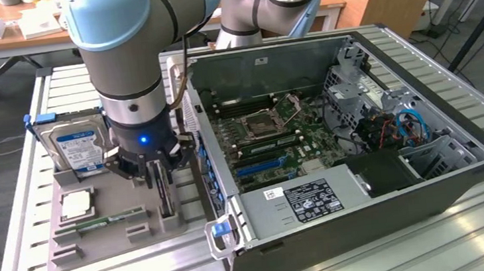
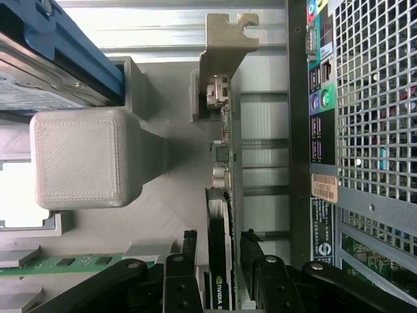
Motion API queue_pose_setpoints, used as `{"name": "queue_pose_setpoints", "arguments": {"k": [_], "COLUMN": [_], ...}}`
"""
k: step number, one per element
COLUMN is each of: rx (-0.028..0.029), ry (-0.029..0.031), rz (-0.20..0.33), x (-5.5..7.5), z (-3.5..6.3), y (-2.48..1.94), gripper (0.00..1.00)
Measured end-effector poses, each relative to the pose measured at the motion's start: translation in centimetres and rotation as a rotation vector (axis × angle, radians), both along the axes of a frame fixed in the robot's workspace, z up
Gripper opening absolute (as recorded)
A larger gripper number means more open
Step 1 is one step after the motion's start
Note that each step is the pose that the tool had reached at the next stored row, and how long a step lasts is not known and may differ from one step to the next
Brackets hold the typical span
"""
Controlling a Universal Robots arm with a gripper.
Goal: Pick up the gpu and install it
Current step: 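Pick up the gpu and move the gpu toward the slot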
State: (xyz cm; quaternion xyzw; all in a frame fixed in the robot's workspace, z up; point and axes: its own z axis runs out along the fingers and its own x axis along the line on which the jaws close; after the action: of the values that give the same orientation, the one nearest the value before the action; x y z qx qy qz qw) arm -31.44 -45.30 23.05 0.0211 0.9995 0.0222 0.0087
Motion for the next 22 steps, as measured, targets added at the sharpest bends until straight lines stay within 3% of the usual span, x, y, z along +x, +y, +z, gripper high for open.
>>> {"name": "queue_pose_setpoints", "arguments": {"k": [14, 16, 17, 22], "rx": [0.0000, 0.0001, 0.0001, 0.0001], "ry": [0.0000, 0.0000, -0.0001, 0.0000], "rz": [0.008, 0.008, 0.008, 0.008], "x": [0.00, 0.00, 0.00, 0.00], "z": [0.00, 0.00, -0.01, 0.00], "y": [0.00, 0.00, 0.00, 0.00], "gripper": [0.40, 0.39, 0.32, 0.32]}}
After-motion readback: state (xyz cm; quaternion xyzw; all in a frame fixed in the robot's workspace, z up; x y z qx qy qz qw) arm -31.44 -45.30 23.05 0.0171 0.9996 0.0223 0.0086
